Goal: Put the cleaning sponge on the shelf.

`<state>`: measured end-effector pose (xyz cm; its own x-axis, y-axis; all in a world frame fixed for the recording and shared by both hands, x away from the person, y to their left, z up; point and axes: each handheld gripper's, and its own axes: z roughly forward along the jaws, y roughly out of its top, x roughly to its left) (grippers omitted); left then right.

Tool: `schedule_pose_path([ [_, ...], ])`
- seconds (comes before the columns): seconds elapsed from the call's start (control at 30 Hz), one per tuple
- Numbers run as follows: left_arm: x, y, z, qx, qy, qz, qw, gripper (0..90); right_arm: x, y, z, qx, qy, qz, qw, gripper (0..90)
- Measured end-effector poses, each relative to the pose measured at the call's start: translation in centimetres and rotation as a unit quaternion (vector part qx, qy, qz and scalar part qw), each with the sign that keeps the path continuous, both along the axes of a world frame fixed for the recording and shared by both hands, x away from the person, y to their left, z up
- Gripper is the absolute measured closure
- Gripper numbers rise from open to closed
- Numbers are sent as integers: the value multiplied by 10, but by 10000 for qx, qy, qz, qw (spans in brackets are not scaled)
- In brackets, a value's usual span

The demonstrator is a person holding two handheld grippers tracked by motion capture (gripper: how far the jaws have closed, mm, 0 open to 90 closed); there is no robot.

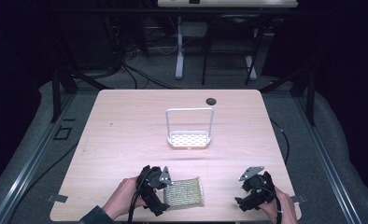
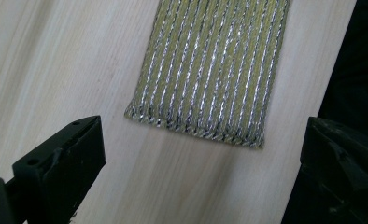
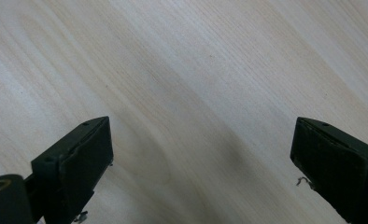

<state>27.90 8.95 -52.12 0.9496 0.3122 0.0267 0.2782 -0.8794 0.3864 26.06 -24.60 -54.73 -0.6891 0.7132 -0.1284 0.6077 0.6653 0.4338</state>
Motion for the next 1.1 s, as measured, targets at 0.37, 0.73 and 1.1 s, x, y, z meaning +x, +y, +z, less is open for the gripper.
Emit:
schedule_pose_path([
  [0.37,10,-24,-7,162,153,-276,9994,0,-1,1,1,-23,19,75,10000,53],
  [0.73,16,-45,-18,450,300,-437,9976,0,-1,1,0,-19,53,106,9999,55],
  [1.1,19,-52,-28,681,323,-460,9961,0,-1,1,1,-18,70,120,9999,56],
])
